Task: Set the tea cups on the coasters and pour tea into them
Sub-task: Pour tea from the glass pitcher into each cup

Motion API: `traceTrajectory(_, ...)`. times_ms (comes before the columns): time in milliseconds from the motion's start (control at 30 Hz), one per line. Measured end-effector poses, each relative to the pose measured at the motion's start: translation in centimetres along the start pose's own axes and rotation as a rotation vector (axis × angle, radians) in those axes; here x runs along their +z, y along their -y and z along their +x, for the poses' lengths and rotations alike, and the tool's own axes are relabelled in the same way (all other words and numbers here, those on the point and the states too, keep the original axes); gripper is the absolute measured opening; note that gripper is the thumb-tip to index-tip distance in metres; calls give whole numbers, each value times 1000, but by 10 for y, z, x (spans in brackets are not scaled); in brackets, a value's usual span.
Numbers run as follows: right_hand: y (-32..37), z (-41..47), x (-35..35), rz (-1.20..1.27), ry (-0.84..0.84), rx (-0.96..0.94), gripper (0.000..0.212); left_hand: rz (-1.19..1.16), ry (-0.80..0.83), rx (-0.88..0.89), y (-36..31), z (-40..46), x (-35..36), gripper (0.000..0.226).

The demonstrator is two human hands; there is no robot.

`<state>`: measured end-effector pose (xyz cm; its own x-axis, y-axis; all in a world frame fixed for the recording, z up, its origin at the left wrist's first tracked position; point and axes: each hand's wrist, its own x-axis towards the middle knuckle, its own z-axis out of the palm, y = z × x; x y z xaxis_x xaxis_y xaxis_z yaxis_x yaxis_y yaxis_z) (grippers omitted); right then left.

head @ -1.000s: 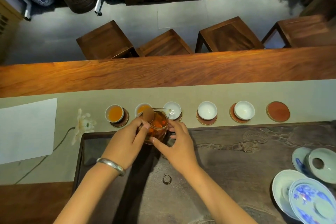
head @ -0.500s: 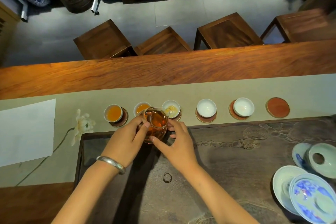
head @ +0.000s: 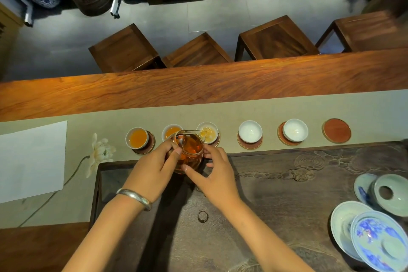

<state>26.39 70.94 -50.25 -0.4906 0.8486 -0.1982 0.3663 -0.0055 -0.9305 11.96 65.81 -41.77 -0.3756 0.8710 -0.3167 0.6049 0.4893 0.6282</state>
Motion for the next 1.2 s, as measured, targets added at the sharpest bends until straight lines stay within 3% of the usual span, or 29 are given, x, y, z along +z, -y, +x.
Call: traceTrajectory(1200,-1,3,0,-45,-6,-16,57,19,23,21,0,5,0,19)
